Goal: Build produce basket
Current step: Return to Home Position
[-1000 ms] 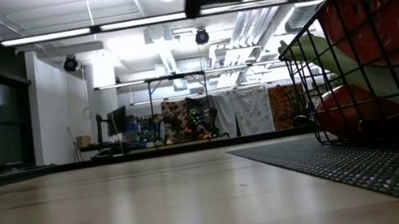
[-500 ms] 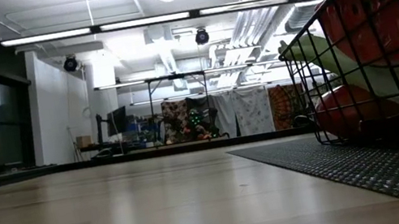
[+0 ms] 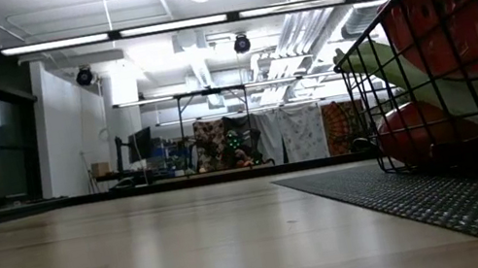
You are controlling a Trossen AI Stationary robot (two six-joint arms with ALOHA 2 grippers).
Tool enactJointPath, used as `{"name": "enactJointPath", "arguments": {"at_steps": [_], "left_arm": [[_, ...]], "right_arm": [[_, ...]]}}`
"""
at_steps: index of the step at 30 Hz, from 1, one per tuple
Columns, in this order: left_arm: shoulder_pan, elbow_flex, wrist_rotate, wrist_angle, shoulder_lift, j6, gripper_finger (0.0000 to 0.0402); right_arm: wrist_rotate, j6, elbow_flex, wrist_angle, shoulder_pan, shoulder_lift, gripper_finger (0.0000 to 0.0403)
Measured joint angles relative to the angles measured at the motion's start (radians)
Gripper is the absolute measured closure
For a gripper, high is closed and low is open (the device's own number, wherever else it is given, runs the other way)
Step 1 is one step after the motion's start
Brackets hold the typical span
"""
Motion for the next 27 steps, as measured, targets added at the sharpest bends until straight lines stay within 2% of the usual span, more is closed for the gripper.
{"name": "enactJointPath", "arguments": {"at_steps": [6,11,17,23,27], "left_arm": [[-0.027,-0.134,-0.002,0.077,-0.138,0.008,0.0165],[-0.059,-0.183,0.013,0.079,-0.212,0.008,0.0165],[-0.112,-0.190,0.047,0.035,-0.243,0.005,0.0165],[-0.124,-0.190,0.043,-0.066,-0.267,-0.063,0.0166],[-0.124,-0.190,0.042,-0.088,-0.308,-0.001,0.0192]], "right_arm": [[-0.169,0.058,0.000,-0.003,0.000,0.000,0.0100],[-0.292,0.097,0.000,-0.003,0.000,0.000,0.0100],[-0.308,0.095,0.000,-0.004,0.000,0.000,0.0100],[-0.308,0.096,0.000,-0.006,0.000,0.000,0.0100],[-0.308,0.096,0.000,-0.006,0.000,0.000,0.0100]]}}
